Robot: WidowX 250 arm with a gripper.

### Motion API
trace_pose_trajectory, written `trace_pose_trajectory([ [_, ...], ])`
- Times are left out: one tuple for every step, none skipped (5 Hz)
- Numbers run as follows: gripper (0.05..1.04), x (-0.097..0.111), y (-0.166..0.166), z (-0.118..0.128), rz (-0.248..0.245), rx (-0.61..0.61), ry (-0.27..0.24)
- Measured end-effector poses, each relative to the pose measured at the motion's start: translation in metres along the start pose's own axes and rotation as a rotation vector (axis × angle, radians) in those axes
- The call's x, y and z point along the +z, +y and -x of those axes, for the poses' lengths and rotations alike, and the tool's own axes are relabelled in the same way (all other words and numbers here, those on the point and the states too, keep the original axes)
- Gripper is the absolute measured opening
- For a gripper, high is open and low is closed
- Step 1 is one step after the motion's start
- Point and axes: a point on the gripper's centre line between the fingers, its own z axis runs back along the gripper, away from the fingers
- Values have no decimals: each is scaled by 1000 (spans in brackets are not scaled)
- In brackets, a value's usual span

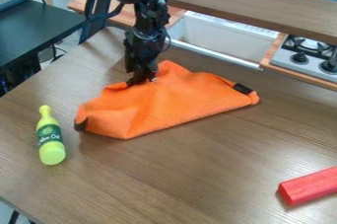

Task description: Unfold the cloth from top left to bottom right

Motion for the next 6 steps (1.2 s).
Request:
trace_pose_trajectory([
  [170, 0, 1, 0, -4, 2, -1],
  [62, 0, 1, 0, -2, -4, -5],
  [49, 0, -1, -1, 9, -11, -10],
  [49, 0, -4, 1, 44, -9, -4],
  [49, 17, 9, -9, 77, 10, -32],
  [49, 30, 12, -14, 107, 22, -50],
])
